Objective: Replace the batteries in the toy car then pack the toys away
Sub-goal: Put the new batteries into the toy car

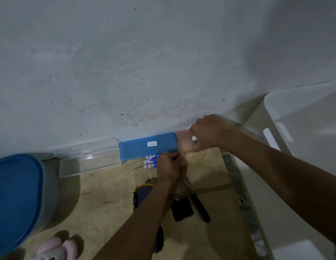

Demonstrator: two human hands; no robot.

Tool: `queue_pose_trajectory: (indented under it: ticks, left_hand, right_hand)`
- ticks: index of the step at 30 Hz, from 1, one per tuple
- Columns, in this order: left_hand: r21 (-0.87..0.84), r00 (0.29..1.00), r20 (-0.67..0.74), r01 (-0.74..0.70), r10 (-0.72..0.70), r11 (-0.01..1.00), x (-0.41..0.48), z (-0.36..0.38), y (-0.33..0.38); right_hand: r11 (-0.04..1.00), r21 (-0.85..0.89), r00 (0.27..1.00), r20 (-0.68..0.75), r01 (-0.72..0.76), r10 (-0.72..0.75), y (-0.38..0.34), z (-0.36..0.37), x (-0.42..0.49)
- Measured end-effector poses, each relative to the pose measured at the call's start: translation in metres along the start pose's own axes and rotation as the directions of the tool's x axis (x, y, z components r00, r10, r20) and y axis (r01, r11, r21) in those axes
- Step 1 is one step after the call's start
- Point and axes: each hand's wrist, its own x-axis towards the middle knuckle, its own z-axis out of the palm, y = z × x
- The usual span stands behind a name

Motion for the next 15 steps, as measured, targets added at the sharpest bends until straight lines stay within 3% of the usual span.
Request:
queue_pose_trajectory:
  ticks: [4,8,11,13,14,15]
  left_hand:
    - [0.049,0.999,0.027,-0.022,0.021,0.999,-0.005,-0.001,0.006]
    - [0.027,1.000,0.005,-0.023,0.023,0.999,-0.005,-0.002,0.007]
    - [-0.097,0.994,0.056,0.096,-0.091,0.991,-0.004,-0.001,0.005]
    - [-0.192,0.982,0.085,0.180,-0.167,0.965,-0.006,0.000,0.008]
    - [-0.240,0.975,0.098,0.220,-0.202,0.946,-0.008,0.000,0.011]
    - [-0.275,0.968,0.108,0.248,-0.226,0.929,-0.009,0.001,0.012]
  right_hand:
    - [0.992,0.112,0.960,-0.265,-0.064,0.091,0.009,0.006,-0.002]
    - [0.942,0.273,0.809,-0.499,-0.193,0.311,-0.006,0.029,-0.001]
    - [0.764,0.567,0.634,-0.477,-0.307,0.609,-0.024,0.054,-0.003]
    - [0.686,0.669,0.552,-0.471,-0.284,0.688,-0.034,0.068,-0.002]
    - [0.701,0.666,0.555,-0.493,-0.254,0.670,-0.038,0.074,-0.002]
    - [0.717,0.667,0.618,-0.481,-0.202,0.622,-0.042,0.080,-0.002]
